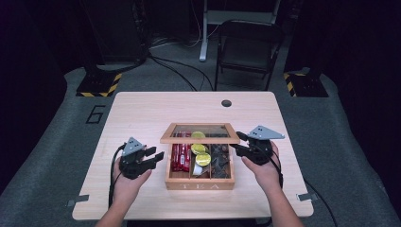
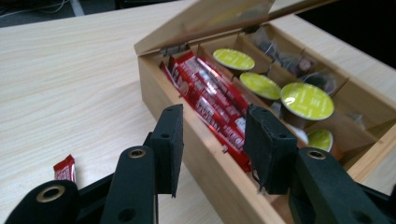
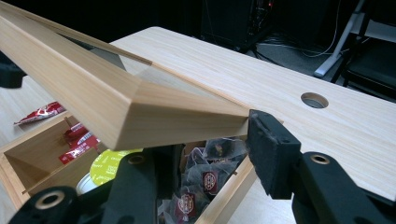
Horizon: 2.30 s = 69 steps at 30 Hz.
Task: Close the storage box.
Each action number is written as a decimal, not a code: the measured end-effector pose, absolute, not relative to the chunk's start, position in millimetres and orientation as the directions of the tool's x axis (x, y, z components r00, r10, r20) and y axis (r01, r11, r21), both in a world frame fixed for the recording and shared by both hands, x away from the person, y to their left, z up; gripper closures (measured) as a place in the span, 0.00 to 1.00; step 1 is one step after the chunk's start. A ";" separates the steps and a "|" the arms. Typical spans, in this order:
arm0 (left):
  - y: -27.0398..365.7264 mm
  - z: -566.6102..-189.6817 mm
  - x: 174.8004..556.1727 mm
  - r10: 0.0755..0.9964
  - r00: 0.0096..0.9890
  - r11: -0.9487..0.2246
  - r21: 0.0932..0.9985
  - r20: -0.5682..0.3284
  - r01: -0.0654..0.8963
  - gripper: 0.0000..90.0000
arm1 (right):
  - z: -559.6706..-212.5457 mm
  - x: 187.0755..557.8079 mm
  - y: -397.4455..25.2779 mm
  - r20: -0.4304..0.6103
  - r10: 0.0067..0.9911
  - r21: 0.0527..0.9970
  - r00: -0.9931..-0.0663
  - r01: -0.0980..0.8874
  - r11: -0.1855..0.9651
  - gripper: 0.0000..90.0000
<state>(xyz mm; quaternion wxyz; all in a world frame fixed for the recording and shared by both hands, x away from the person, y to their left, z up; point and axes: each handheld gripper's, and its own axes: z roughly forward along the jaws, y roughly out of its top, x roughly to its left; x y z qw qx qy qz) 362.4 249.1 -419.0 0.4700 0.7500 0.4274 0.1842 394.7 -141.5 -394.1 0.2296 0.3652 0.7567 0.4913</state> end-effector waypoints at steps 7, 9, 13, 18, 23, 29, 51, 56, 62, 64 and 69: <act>247.5 -416.6 363.3 0.809 0.574 -0.199 0.862 -0.123 0.465 0.63 | -394.9 394.3 -141.5 0.003 0.776 0.911 -0.630 0.322 0.258 0.62; 246.3 -415.2 363.2 0.807 0.578 -0.205 0.861 -0.121 0.465 0.63 | -394.8 394.2 -141.5 0.003 0.777 0.911 -0.630 0.323 0.258 0.62; 243.8 -411.3 362.5 0.803 0.585 -0.216 0.859 -0.113 0.463 0.63 | -394.6 394.6 -141.9 0.004 0.774 0.911 -0.633 0.322 0.258 0.62; 238.9 -406.4 362.6 0.798 0.592 -0.225 0.858 -0.110 0.462 0.63 | -394.5 395.3 -141.8 0.010 0.777 0.913 -0.630 0.323 0.250 0.62; 235.6 -400.7 363.0 0.793 0.601 -0.231 0.860 -0.105 0.455 0.62 | -394.6 395.2 -141.9 0.009 0.776 0.912 -0.630 0.323 0.252 0.62; 230.9 -398.1 364.5 0.788 0.606 -0.232 0.859 -0.109 0.456 0.61 | -396.3 392.6 -141.6 0.003 0.776 0.907 -0.631 0.328 0.264 0.62; 225.3 -388.1 363.4 0.797 0.600 -0.232 0.881 -0.071 0.413 0.60 | -400.0 388.4 -141.8 0.000 0.774 0.902 -0.633 0.334 0.272 0.62; 226.0 -386.2 362.6 0.789 0.611 -0.236 0.888 -0.062 0.395 0.61 | -400.4 388.3 -141.2 0.004 0.779 0.904 -0.628 0.335 0.265 0.62; 224.0 -384.2 360.3 0.790 0.611 -0.251 0.886 -0.045 0.390 0.61 | -401.4 388.9 -142.5 0.023 0.776 0.905 -0.631 0.343 0.252 0.62; 224.0 -383.8 360.6 0.790 0.611 -0.255 0.887 -0.038 0.386 0.61 | -401.3 388.7 -143.9 0.044 0.773 0.901 -0.633 0.359 0.242 0.61; 224.2 -379.6 363.5 0.790 0.611 -0.253 0.886 -0.042 0.388 0.61 | -392.5 387.1 -144.9 0.018 0.763 0.895 -0.646 0.351 0.276 0.58</act>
